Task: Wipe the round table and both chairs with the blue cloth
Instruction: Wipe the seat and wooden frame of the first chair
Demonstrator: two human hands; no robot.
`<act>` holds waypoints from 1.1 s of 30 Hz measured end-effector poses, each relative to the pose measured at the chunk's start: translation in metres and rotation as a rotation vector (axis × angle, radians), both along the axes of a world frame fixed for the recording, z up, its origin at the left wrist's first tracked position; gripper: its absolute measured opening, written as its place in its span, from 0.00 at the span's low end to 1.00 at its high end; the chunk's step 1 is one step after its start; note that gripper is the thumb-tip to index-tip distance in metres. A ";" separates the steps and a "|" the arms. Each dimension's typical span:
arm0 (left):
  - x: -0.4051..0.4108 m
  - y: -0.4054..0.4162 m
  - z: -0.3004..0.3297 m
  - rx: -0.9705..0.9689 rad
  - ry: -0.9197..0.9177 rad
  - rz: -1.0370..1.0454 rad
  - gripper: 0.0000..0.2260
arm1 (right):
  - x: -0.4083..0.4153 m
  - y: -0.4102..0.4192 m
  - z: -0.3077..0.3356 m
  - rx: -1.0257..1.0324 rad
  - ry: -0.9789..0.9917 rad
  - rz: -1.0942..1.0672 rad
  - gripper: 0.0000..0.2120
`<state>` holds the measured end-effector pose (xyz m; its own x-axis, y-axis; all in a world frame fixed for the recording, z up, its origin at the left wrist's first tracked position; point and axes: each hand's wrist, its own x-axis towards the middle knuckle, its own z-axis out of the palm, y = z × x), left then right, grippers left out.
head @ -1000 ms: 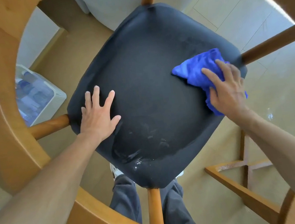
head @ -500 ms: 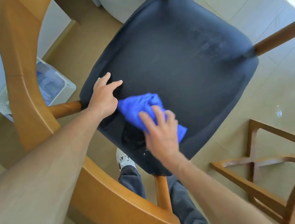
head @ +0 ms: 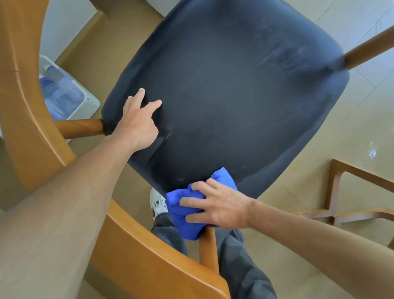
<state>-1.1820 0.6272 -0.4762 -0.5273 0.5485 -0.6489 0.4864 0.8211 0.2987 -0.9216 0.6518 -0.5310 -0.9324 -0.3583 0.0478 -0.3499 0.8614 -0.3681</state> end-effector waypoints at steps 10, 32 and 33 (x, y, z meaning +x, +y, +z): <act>0.011 0.004 -0.003 -0.007 0.079 -0.003 0.27 | 0.030 0.194 0.014 0.175 0.049 -0.902 0.21; 0.004 0.007 0.004 0.021 0.020 -0.008 0.29 | -0.023 -0.024 0.005 -0.035 -0.013 -0.254 0.13; 0.006 0.008 0.004 0.001 0.027 -0.008 0.28 | -0.013 -0.020 0.004 -0.026 -0.008 -0.196 0.14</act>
